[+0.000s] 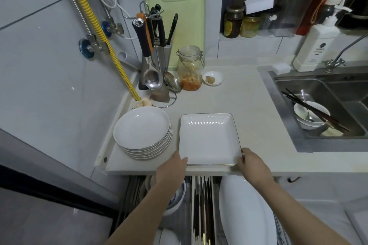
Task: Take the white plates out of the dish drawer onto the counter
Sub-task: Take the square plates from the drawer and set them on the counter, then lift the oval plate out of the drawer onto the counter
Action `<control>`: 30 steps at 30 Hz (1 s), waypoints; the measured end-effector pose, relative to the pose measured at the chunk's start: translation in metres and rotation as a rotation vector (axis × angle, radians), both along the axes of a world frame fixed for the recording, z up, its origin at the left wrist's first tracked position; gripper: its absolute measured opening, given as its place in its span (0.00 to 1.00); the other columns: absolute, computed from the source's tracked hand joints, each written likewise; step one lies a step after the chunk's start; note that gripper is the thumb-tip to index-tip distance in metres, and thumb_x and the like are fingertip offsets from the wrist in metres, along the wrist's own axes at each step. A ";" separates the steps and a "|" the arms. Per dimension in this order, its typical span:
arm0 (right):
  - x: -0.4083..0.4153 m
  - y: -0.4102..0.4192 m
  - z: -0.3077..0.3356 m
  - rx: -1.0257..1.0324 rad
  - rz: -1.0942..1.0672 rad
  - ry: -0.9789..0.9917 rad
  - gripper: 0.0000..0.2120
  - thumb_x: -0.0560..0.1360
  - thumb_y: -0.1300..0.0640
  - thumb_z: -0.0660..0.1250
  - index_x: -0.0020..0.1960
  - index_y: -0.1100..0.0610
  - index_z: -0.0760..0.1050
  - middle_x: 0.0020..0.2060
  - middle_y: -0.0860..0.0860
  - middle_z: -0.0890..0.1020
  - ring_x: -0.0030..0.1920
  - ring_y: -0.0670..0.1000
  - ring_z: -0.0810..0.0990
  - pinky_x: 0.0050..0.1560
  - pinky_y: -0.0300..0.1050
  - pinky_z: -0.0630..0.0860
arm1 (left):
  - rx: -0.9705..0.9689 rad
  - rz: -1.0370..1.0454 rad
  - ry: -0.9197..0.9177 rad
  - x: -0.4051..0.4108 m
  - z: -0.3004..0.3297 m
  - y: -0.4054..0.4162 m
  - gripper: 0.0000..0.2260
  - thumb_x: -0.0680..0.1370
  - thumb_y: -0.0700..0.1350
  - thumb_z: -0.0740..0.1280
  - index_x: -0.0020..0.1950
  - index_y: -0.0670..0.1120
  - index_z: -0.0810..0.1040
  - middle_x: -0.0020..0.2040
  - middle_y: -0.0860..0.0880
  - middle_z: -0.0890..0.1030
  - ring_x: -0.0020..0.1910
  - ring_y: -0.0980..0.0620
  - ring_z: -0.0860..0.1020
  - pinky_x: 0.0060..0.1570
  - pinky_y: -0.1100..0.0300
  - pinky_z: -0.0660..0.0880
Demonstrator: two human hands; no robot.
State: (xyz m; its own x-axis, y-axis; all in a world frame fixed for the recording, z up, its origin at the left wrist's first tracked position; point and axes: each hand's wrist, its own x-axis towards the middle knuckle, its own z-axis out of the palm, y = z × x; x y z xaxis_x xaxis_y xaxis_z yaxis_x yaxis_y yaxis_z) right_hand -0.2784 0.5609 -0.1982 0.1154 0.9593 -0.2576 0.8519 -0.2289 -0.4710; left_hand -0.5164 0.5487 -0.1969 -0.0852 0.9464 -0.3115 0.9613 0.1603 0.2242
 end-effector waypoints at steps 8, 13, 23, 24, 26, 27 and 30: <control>0.016 -0.063 -0.011 0.098 0.053 0.026 0.12 0.79 0.56 0.55 0.58 0.54 0.74 0.50 0.52 0.81 0.51 0.54 0.79 0.45 0.46 0.74 | 0.188 0.216 -0.223 0.026 -0.018 -0.075 0.23 0.80 0.51 0.57 0.74 0.47 0.57 0.37 0.52 0.78 0.32 0.56 0.76 0.29 0.64 0.72; 0.036 -0.111 -0.038 0.089 0.067 -0.023 0.17 0.79 0.56 0.55 0.67 0.51 0.69 0.53 0.49 0.81 0.49 0.52 0.81 0.42 0.44 0.75 | 0.054 0.109 -0.248 0.066 -0.055 -0.121 0.21 0.81 0.54 0.54 0.72 0.49 0.61 0.71 0.50 0.69 0.63 0.50 0.75 0.56 0.53 0.76; 0.078 -0.155 -0.126 -0.185 -0.002 -0.126 0.19 0.79 0.55 0.56 0.69 0.53 0.65 0.60 0.54 0.77 0.56 0.57 0.79 0.52 0.48 0.77 | -0.296 0.082 -0.264 0.128 -0.131 -0.147 0.16 0.81 0.53 0.54 0.63 0.47 0.71 0.61 0.46 0.76 0.56 0.45 0.78 0.54 0.51 0.75; 0.081 -0.154 -0.134 -0.210 -0.006 -0.133 0.19 0.79 0.55 0.56 0.69 0.54 0.64 0.62 0.55 0.76 0.58 0.57 0.78 0.53 0.49 0.77 | -0.322 0.119 -0.301 0.132 -0.139 -0.145 0.14 0.81 0.52 0.55 0.60 0.46 0.72 0.58 0.44 0.78 0.54 0.43 0.79 0.53 0.49 0.76; 0.085 -0.151 -0.150 -0.268 -0.015 -0.152 0.18 0.79 0.56 0.55 0.69 0.56 0.65 0.63 0.56 0.75 0.59 0.59 0.77 0.55 0.50 0.76 | -0.383 0.244 -0.428 0.138 -0.155 -0.139 0.12 0.80 0.50 0.57 0.57 0.44 0.73 0.55 0.40 0.78 0.53 0.40 0.78 0.52 0.46 0.76; 0.087 -0.149 -0.157 -0.297 -0.029 -0.158 0.18 0.79 0.56 0.55 0.68 0.56 0.65 0.63 0.57 0.74 0.60 0.59 0.77 0.55 0.50 0.75 | -0.409 0.306 -0.480 0.140 -0.163 -0.136 0.13 0.80 0.48 0.58 0.58 0.42 0.73 0.56 0.40 0.78 0.54 0.39 0.78 0.53 0.46 0.75; 0.093 -0.140 -0.181 -0.387 -0.065 -0.165 0.17 0.79 0.57 0.56 0.67 0.58 0.65 0.63 0.59 0.74 0.61 0.60 0.76 0.56 0.51 0.74 | -0.436 0.326 -0.480 0.145 -0.193 -0.123 0.15 0.80 0.47 0.58 0.63 0.40 0.73 0.56 0.42 0.79 0.50 0.45 0.78 0.48 0.54 0.74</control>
State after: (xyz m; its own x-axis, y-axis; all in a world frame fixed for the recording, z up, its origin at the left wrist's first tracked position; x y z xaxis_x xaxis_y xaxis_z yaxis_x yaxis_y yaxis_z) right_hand -0.1854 0.4208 -0.3789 0.2420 0.7852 -0.5700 0.8867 -0.4174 -0.1986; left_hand -0.3713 0.4257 -0.3902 -0.1008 0.6771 -0.7290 0.6607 0.5933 0.4598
